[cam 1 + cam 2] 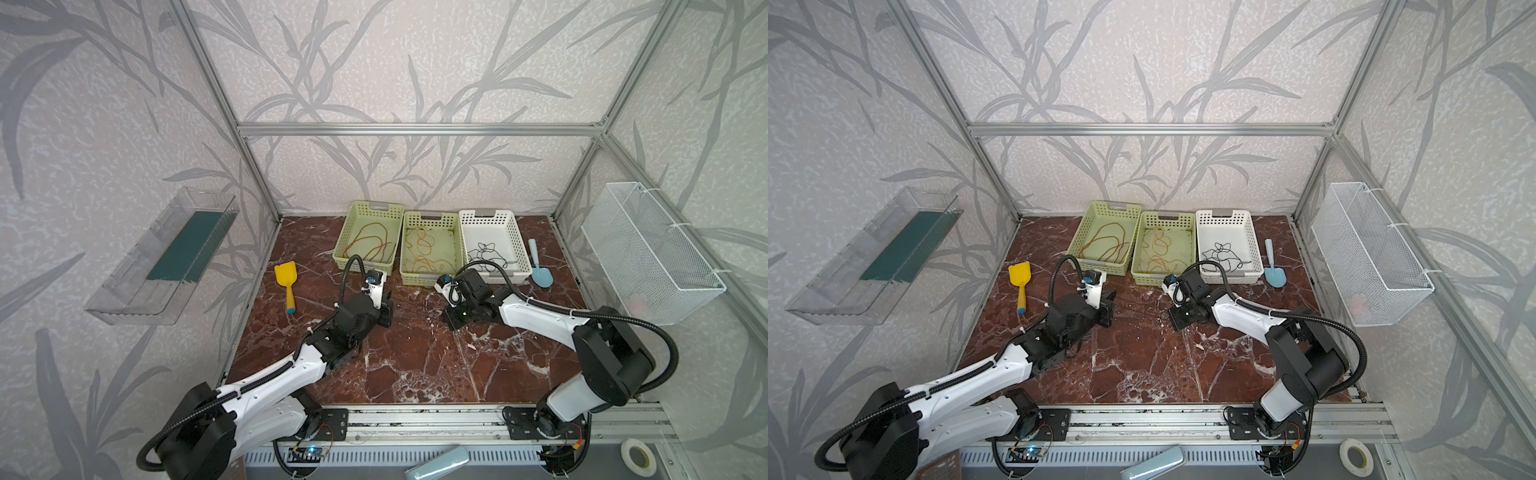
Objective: Untangle the cables
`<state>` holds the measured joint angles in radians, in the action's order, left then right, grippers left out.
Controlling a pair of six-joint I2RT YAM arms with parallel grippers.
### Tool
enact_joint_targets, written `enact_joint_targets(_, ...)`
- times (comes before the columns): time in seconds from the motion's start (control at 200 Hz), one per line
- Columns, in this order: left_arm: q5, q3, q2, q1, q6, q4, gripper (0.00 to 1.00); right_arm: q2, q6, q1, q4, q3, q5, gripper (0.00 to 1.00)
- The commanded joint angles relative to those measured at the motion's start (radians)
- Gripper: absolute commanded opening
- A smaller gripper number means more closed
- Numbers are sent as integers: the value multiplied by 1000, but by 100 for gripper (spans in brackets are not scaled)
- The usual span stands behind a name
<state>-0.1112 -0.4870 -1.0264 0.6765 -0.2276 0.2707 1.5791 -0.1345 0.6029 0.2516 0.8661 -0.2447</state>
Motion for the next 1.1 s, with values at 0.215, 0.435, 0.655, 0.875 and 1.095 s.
enact_joint_targets(0.215,232,-114,59,-77,39,66,0,-28,-48,-61,-22,-95,-87,13)
enact_joint_targets(0.435,451,-248,-100,-71,12,104,0,-23,-8,-36,-61,-98,-167,25)
enact_joint_targets(0.655,470,-300,-138,-67,47,88,0,-105,3,-41,-29,-114,-69,30)
enact_joint_targets(0.875,497,-380,-153,-65,57,52,0,-247,30,-44,-193,-196,-169,56)
enact_joint_targets(1.095,511,-448,-161,-27,71,30,0,-340,92,6,-410,-222,-212,73)
